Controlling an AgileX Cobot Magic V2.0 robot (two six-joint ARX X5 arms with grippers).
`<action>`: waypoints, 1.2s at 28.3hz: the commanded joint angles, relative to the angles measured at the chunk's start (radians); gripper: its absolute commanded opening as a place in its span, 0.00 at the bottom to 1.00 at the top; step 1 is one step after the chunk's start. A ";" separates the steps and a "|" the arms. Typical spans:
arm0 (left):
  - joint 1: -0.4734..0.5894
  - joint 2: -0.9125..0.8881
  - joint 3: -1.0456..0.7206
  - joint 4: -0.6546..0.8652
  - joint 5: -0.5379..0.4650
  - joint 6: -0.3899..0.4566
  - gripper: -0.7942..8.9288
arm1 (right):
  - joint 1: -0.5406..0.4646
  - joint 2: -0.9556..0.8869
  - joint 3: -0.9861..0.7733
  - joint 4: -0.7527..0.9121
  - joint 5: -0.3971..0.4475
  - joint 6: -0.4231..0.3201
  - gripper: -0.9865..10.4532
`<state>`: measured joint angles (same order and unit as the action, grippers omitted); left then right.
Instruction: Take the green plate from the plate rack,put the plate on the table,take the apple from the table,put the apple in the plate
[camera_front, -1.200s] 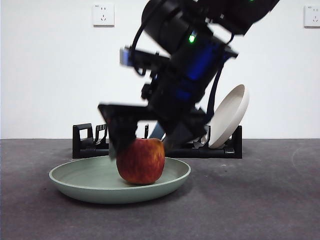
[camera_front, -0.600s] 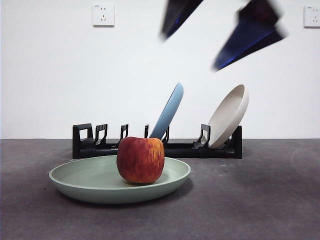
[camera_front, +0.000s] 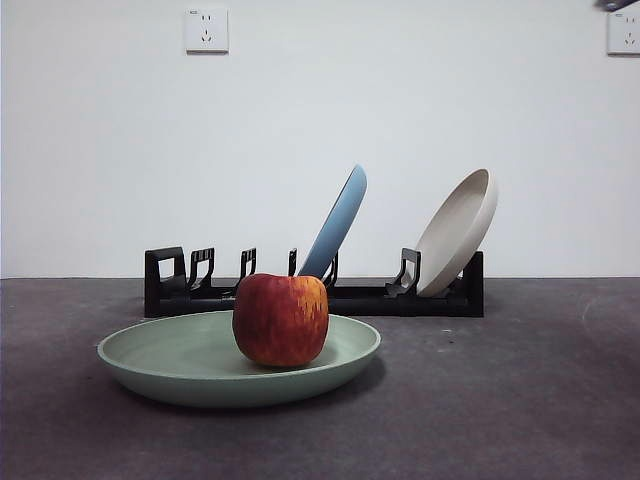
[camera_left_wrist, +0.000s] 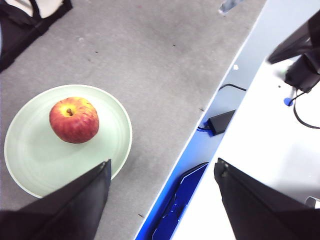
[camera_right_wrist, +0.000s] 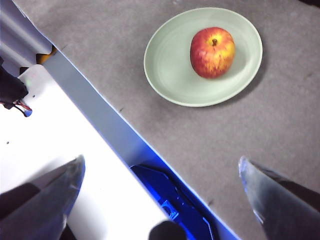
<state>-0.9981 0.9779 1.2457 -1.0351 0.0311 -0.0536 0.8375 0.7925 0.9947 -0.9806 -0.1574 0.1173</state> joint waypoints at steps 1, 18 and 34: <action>-0.003 0.000 0.002 -0.004 0.004 -0.004 0.42 | 0.003 0.001 0.000 -0.025 -0.002 0.024 0.59; -0.003 0.000 0.002 -0.018 -0.004 -0.026 0.08 | 0.002 0.003 0.000 -0.046 0.003 0.024 0.09; 0.006 -0.003 0.002 0.002 -0.065 0.000 0.08 | 0.002 0.003 0.000 -0.046 0.003 0.024 0.09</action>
<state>-0.9970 0.9779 1.2457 -1.0470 -0.0181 -0.0692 0.8375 0.7971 0.9947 -1.0294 -0.1566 0.1352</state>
